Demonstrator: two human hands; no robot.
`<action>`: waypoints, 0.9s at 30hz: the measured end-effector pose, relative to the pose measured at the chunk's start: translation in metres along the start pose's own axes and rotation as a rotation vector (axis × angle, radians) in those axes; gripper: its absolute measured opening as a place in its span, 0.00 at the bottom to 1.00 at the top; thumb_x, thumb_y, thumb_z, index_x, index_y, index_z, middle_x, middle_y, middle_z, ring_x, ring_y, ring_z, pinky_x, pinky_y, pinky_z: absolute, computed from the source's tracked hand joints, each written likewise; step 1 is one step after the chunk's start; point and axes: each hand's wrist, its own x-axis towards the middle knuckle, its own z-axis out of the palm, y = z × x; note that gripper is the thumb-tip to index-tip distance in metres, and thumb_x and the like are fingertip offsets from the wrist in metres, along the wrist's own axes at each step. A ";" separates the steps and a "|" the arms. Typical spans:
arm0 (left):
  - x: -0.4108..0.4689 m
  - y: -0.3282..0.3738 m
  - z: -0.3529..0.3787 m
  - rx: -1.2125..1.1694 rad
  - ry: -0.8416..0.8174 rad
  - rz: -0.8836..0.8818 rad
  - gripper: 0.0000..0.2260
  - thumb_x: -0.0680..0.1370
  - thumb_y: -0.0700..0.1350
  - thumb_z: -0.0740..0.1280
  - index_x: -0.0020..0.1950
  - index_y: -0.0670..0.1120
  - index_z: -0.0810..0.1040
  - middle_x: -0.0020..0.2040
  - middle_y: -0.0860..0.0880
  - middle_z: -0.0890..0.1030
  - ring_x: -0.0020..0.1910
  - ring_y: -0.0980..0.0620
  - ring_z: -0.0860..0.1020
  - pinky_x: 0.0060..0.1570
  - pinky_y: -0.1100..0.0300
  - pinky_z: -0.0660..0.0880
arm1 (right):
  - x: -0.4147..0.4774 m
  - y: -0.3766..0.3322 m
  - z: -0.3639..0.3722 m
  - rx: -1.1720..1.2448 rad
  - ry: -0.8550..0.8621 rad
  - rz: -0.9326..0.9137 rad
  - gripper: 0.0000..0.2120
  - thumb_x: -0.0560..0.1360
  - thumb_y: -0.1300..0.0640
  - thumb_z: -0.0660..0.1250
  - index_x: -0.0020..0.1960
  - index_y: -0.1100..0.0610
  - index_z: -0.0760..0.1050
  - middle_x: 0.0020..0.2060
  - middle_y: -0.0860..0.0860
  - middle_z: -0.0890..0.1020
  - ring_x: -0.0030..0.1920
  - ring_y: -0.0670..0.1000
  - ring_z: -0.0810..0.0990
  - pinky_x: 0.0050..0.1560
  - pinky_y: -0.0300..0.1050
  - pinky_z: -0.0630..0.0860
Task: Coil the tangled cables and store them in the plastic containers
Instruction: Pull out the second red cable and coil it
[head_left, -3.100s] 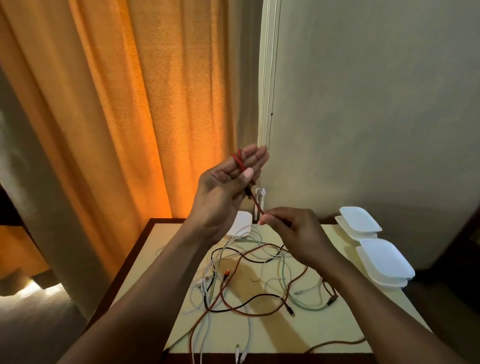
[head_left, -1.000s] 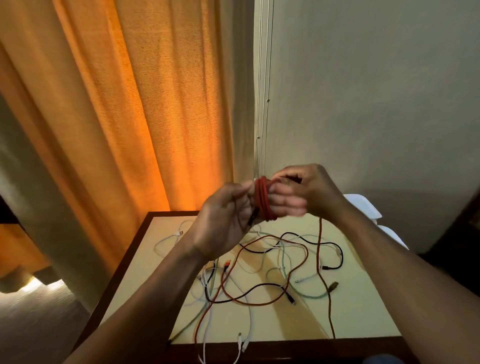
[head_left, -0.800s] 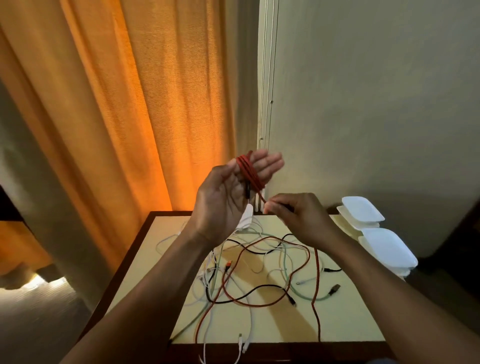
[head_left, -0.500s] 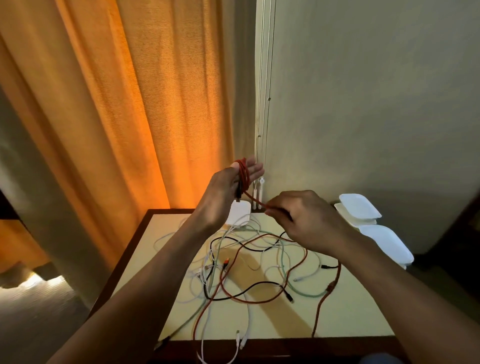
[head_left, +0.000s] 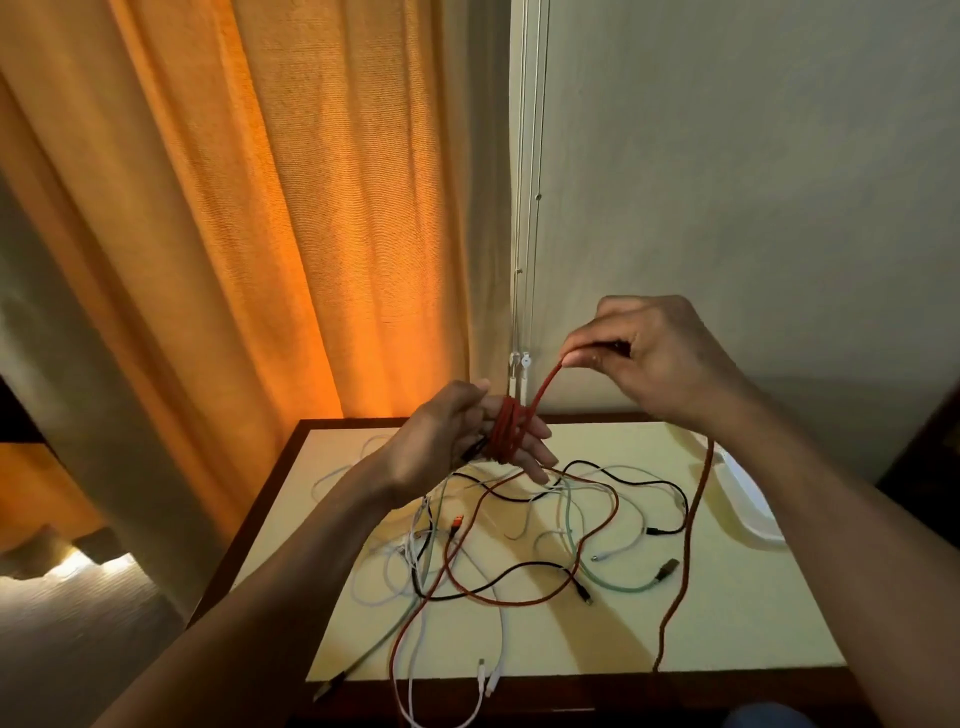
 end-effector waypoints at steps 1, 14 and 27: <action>-0.003 0.002 0.004 -0.040 -0.030 0.016 0.32 0.85 0.53 0.42 0.66 0.31 0.75 0.58 0.31 0.82 0.59 0.31 0.80 0.70 0.41 0.68 | 0.001 0.003 0.002 0.041 0.021 0.020 0.05 0.74 0.53 0.76 0.50 0.50 0.87 0.37 0.39 0.80 0.36 0.42 0.78 0.39 0.39 0.73; 0.002 0.036 0.025 -0.669 0.024 0.389 0.28 0.81 0.52 0.50 0.70 0.34 0.72 0.70 0.32 0.75 0.71 0.38 0.74 0.77 0.46 0.63 | -0.038 -0.015 0.074 0.450 -0.187 0.293 0.13 0.81 0.56 0.68 0.39 0.50 0.83 0.28 0.45 0.79 0.31 0.40 0.76 0.37 0.37 0.70; 0.058 -0.062 -0.041 0.123 0.270 -0.153 0.21 0.85 0.56 0.56 0.60 0.46 0.85 0.55 0.51 0.86 0.66 0.46 0.80 0.68 0.52 0.75 | -0.030 -0.039 0.018 -0.210 -0.286 -0.022 0.11 0.82 0.47 0.64 0.56 0.49 0.83 0.43 0.43 0.76 0.43 0.46 0.73 0.42 0.41 0.65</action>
